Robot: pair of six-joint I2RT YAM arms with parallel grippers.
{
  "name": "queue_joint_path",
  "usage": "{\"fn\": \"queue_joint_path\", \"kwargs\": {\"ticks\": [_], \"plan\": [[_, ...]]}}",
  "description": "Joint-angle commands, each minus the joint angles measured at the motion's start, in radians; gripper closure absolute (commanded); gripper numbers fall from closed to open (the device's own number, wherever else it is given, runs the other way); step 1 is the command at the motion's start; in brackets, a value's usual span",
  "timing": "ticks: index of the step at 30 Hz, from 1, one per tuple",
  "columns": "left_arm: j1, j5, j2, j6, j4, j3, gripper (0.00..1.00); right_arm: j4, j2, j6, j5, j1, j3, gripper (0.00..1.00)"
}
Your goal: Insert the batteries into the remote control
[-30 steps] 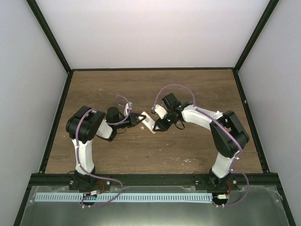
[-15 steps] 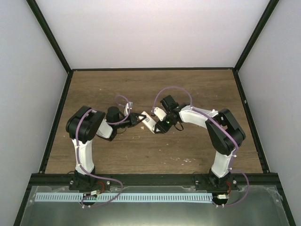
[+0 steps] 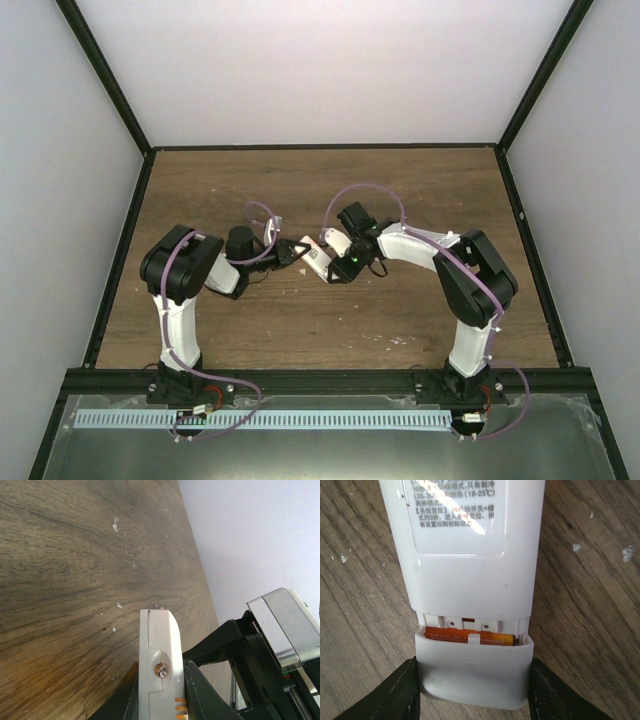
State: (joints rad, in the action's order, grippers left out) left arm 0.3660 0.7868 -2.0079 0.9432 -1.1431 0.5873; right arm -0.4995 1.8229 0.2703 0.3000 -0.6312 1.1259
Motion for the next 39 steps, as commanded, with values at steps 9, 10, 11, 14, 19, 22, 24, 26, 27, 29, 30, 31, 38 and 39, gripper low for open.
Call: {"fn": "queue_joint_path", "kwargs": {"ticks": [9, 10, 11, 14, 19, 22, 24, 26, 27, 29, 30, 31, 38, 39], "plan": [[0.007, 0.001, -0.018, -0.026, -0.004, 0.006, 1.0, 0.053, -0.009, -0.008, -0.064, -0.025, 0.037, 0.57], [0.007, 0.002, -0.018, -0.026, -0.004, 0.006, 1.0, 0.056, -0.015, -0.008, -0.068, -0.027, 0.035, 0.57], [0.007, 0.003, -0.018, -0.026, -0.004, 0.006, 1.0, 0.061, -0.023, -0.008, -0.072, -0.027, 0.032, 0.57], [0.007, 0.003, -0.018, -0.025, -0.003, 0.006, 1.0, 0.067, -0.044, -0.008, -0.078, -0.027, 0.021, 0.57], [0.007, 0.004, -0.017, -0.026, -0.003, 0.004, 1.0, 0.074, -0.08, -0.009, -0.074, -0.026, 0.002, 0.57], [0.007, 0.005, -0.017, -0.026, -0.004, 0.005, 1.0, 0.081, -0.085, -0.01, -0.067, -0.027, -0.005, 0.57], [0.007, 0.003, -0.017, -0.026, -0.004, 0.003, 1.0, 0.075, -0.07, -0.011, -0.07, -0.027, -0.001, 0.57], [0.007, 0.004, -0.017, -0.026, -0.006, 0.002, 1.0, 0.068, -0.054, -0.01, -0.071, -0.027, 0.002, 0.57], [0.007, 0.004, -0.016, -0.026, -0.006, 0.001, 1.0, 0.067, -0.051, -0.01, -0.07, -0.027, 0.002, 0.57], [0.007, 0.005, -0.016, -0.026, -0.006, 0.0, 1.0, 0.063, -0.048, -0.008, -0.065, -0.026, -0.001, 0.57], [0.007, 0.004, -0.016, -0.026, -0.006, 0.0, 1.0, 0.06, -0.049, -0.008, -0.063, -0.027, -0.004, 0.57], [0.007, 0.004, -0.016, -0.026, -0.006, 0.0, 1.0, 0.058, -0.051, -0.007, -0.061, -0.027, -0.006, 0.57], [0.006, 0.005, -0.015, -0.026, -0.003, 0.004, 1.0, 0.052, -0.051, -0.007, -0.035, -0.027, -0.023, 0.57], [0.007, 0.004, -0.017, -0.026, -0.003, 0.004, 1.0, 0.052, -0.05, -0.007, -0.032, -0.028, -0.025, 0.57]]}}
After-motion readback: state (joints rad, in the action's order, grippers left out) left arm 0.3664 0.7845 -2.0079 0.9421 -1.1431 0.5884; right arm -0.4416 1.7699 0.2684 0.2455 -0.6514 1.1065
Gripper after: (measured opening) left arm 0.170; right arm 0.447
